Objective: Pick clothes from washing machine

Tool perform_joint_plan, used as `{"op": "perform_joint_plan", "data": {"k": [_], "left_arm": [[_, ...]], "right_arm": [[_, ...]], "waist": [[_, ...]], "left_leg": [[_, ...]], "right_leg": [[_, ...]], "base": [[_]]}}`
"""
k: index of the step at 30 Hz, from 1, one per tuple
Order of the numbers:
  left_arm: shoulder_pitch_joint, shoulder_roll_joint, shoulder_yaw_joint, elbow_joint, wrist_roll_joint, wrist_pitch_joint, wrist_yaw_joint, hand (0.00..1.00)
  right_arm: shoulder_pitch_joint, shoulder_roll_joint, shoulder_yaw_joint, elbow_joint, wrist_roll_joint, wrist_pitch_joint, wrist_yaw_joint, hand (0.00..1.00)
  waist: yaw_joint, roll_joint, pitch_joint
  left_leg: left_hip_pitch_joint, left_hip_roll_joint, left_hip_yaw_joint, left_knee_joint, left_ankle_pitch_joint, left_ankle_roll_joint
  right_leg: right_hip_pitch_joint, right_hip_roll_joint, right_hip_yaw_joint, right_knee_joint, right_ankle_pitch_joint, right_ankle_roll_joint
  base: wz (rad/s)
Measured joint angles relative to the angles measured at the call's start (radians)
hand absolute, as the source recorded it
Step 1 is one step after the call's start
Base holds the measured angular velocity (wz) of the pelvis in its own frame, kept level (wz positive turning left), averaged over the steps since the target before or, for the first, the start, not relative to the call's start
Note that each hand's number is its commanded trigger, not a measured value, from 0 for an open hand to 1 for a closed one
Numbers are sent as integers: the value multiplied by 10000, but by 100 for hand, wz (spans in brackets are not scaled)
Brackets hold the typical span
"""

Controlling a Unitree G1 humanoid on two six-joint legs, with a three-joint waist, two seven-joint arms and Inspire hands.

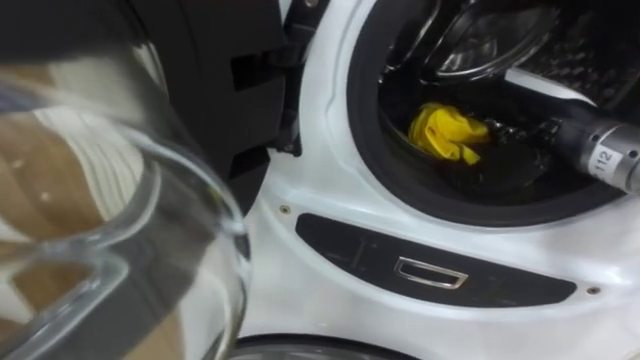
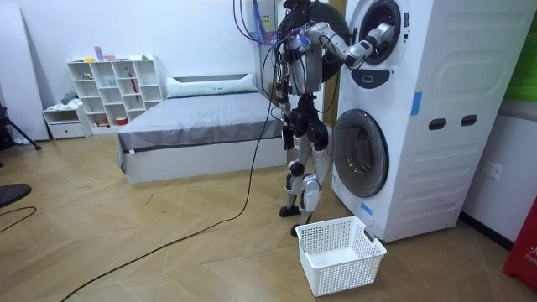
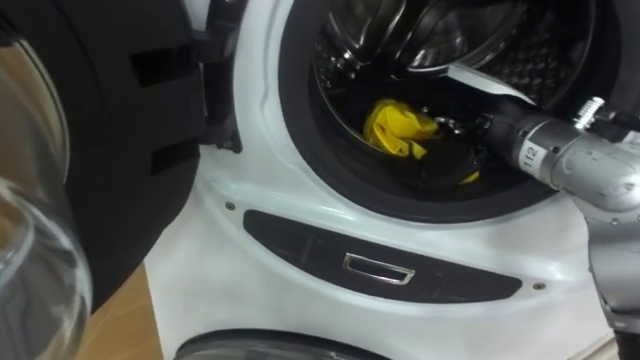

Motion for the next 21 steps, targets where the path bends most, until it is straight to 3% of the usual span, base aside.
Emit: {"op": "perform_joint_plan", "data": {"k": [5,11,21], "left_arm": [[-17,10,-7,0,-3,-3,23,0],[-58,12,-14,0,-23,-5,4,0],[105,119,-417,35,-232,-247,-27,0]], "right_arm": [[141,0,-45,119,-322,2,-460,100],[155,-1,-60,220,-456,10,-569,100],[130,0,-60,50,-443,2,-430,100]], "waist": [[27,7,15],[33,8,17],[56,-30,45]], "left_leg": [[70,-30,-9,6,-42,68],[136,-77,25,1,-84,135],[215,-77,162,-92,-100,163]], "right_leg": [[64,2,445,-14,46,75],[92,-28,656,-14,71,118],[74,-33,721,-22,64,142]], "base": [[1],[-3],[-4]]}}
